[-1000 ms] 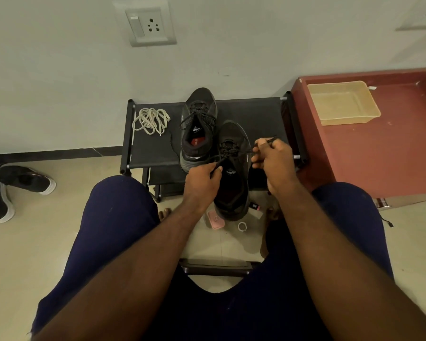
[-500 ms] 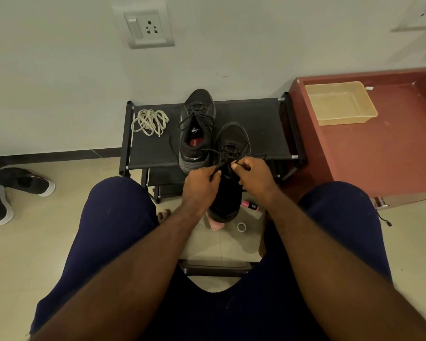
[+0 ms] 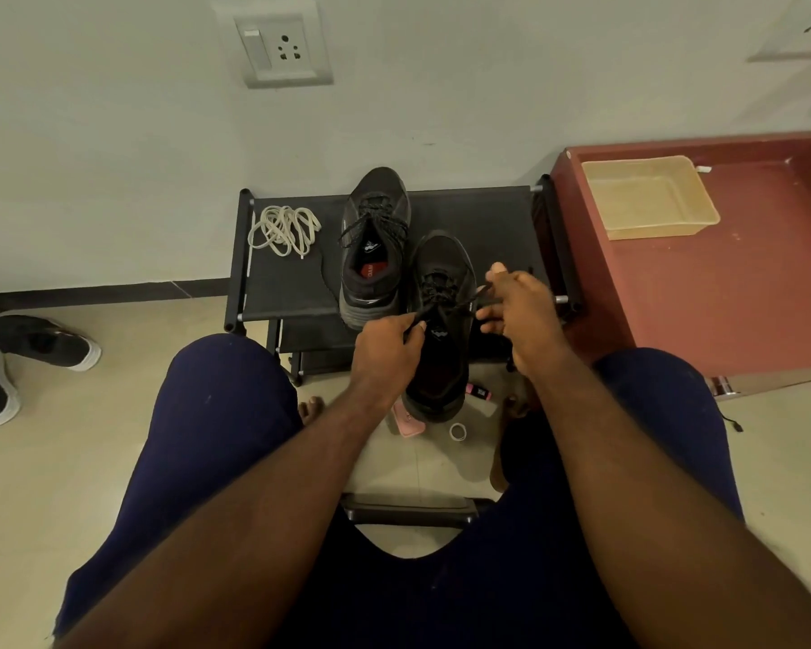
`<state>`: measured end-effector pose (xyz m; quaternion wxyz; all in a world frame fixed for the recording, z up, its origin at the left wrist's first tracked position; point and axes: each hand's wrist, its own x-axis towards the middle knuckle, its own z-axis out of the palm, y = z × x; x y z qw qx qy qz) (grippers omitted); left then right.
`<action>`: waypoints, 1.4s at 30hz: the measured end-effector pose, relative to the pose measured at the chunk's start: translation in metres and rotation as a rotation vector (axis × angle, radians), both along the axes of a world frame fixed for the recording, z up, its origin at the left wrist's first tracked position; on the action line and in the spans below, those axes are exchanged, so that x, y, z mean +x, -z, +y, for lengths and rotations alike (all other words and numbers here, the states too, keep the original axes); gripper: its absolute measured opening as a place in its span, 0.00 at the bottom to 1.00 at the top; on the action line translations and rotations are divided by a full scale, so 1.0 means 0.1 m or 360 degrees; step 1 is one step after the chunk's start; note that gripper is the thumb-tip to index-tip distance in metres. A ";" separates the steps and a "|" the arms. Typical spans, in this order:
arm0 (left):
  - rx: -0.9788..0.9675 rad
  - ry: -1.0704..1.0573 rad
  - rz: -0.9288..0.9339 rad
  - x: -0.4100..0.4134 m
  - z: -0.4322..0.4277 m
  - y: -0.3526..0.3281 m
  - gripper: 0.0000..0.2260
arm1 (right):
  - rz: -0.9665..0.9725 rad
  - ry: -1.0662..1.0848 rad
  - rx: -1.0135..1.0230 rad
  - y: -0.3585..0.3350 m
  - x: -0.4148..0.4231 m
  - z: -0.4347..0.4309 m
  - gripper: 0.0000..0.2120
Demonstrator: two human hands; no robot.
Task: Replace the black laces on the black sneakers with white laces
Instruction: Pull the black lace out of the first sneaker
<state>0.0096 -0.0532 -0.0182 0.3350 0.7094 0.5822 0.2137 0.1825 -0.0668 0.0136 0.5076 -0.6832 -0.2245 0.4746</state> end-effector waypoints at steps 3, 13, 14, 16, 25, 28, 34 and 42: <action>0.0029 -0.0002 0.0026 0.00 0.01 0.01 0.09 | -0.0466 -0.0465 -0.0105 0.14 -0.16 -0.06 0.11; -0.0028 0.0037 0.0033 0.00 -0.02 0.02 0.09 | -0.0777 -0.0762 -0.0256 0.06 -0.11 -0.04 0.10; -0.0035 0.0032 0.0030 0.00 -0.03 0.02 0.10 | -0.0761 -0.0810 -0.0267 -0.02 -0.05 -0.02 0.09; -0.0032 0.0021 0.0049 -0.01 -0.02 0.00 0.10 | -0.0706 -0.0784 -0.0230 -0.20 0.08 -0.03 0.08; -0.0068 -0.0022 -0.0069 0.02 -0.02 -0.05 0.10 | -0.0726 -0.0707 -0.0115 -0.29 0.18 -0.15 0.34; -0.0046 -0.0073 -0.0154 0.03 -0.01 -0.09 0.10 | -0.0672 -0.0894 -0.0228 -0.20 -0.02 -0.27 0.31; 0.0043 0.0019 -0.0049 0.08 -0.07 -0.15 0.10 | -0.1305 -0.0828 -0.0454 -0.01 -0.29 -0.28 0.14; 0.0165 0.0406 0.0320 0.17 -0.25 -0.17 0.16 | -0.1357 -0.0573 -0.0461 0.06 -0.31 -0.27 0.11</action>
